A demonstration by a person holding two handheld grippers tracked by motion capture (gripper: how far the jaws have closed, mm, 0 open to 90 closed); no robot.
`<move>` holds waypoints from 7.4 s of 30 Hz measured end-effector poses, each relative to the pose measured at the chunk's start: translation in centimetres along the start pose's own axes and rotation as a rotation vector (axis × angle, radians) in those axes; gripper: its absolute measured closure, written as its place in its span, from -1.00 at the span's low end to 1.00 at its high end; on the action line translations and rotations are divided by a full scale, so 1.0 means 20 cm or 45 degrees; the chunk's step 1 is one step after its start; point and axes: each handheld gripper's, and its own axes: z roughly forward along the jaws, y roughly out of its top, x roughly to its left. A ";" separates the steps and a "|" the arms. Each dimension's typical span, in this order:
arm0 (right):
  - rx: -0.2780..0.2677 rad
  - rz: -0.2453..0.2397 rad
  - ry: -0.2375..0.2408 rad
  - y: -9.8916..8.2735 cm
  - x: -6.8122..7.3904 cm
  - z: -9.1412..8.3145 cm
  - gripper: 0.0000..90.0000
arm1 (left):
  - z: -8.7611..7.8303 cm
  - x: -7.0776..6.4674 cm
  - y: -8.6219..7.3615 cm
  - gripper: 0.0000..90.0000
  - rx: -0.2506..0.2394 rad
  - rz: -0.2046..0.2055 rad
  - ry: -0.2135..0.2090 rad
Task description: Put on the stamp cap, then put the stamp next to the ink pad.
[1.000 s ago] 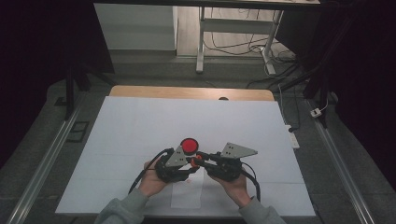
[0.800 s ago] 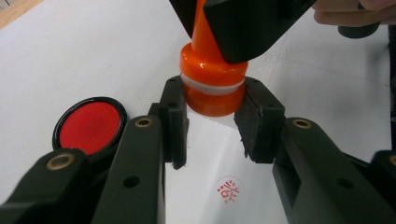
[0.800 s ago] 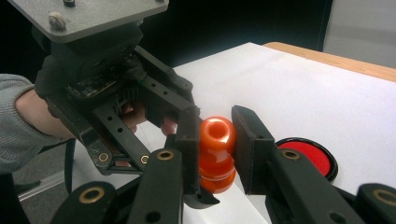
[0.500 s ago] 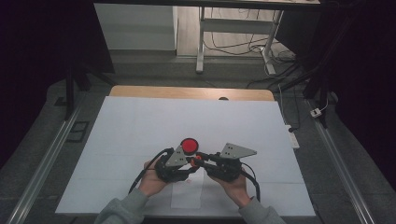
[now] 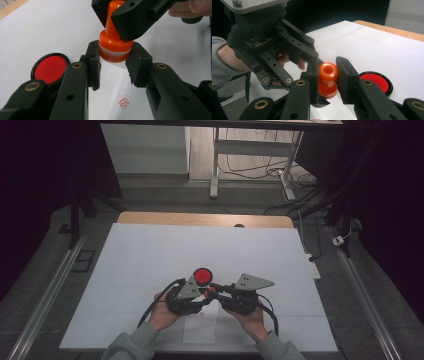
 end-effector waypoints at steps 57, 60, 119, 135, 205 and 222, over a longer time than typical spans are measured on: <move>-0.018 -0.031 -0.004 -0.09 0.02 0.05 0.62 | 0.01 -0.03 -0.04 0.44 0.072 0.069 0.061; -0.019 -0.034 -0.006 -0.09 0.01 0.05 0.62 | 0.01 -0.02 -0.04 0.44 0.070 0.068 0.060; -0.036 -0.033 -0.044 -0.06 0.00 0.02 0.61 | 0.01 0.00 -0.08 -0.22 0.049 -0.085 0.054; -0.060 -0.024 -0.095 -0.04 -0.04 -0.04 0.61 | -0.24 0.06 -0.24 -0.33 -0.003 -0.187 0.117; 0.136 0.002 -0.383 -0.10 -0.32 0.06 0.61 | -0.49 0.12 -0.59 -0.35 0.085 -0.359 0.249; 0.337 0.043 -0.372 -0.18 -0.36 0.16 0.61 | -0.48 0.12 -0.59 -0.36 0.099 -0.359 0.243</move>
